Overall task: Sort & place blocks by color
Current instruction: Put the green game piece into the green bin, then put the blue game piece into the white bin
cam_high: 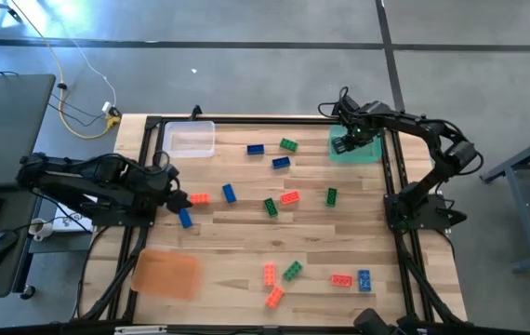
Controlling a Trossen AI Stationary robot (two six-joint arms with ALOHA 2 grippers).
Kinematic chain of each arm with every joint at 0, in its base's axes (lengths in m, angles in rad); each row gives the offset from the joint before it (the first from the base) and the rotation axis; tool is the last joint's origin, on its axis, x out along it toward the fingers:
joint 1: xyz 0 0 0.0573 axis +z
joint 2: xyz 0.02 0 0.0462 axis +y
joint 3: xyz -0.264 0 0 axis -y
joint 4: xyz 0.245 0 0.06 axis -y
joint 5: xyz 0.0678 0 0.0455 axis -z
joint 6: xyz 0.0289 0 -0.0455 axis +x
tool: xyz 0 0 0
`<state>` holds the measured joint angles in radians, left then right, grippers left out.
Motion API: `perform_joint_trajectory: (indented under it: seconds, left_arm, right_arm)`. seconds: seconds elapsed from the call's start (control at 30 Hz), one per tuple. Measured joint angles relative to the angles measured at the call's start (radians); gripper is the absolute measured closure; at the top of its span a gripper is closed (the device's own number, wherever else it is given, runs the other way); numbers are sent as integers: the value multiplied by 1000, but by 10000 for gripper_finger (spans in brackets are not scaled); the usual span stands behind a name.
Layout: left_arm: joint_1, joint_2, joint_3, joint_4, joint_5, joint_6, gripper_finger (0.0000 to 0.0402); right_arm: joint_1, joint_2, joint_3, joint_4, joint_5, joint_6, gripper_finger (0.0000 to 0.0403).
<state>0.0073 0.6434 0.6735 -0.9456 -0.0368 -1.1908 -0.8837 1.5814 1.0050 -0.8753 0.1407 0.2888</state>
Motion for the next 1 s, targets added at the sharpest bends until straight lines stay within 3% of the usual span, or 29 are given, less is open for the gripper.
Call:
perform_joint_trajectory:
  seconds: [0.33, 0.5, 0.67, 1.0]
  left_arm:
    - [0, 0, 0, -5, 0, 20, 167]
    - [0, 0, 0, -5, 0, 5, 167]
    - [0, 0, 0, -15, 0, -47, 167]
    - [-1, 1, 0, -66, 25, -224, 167]
  right_arm:
    - [0, 0, 1, 1, -14, 3, 254]
    - [0, 0, 1, -6, -39, 33, 226]
    - [1, 0, 2, -6, -37, 51, 196]
    - [1, 0, 2, -11, -49, 94, 192]
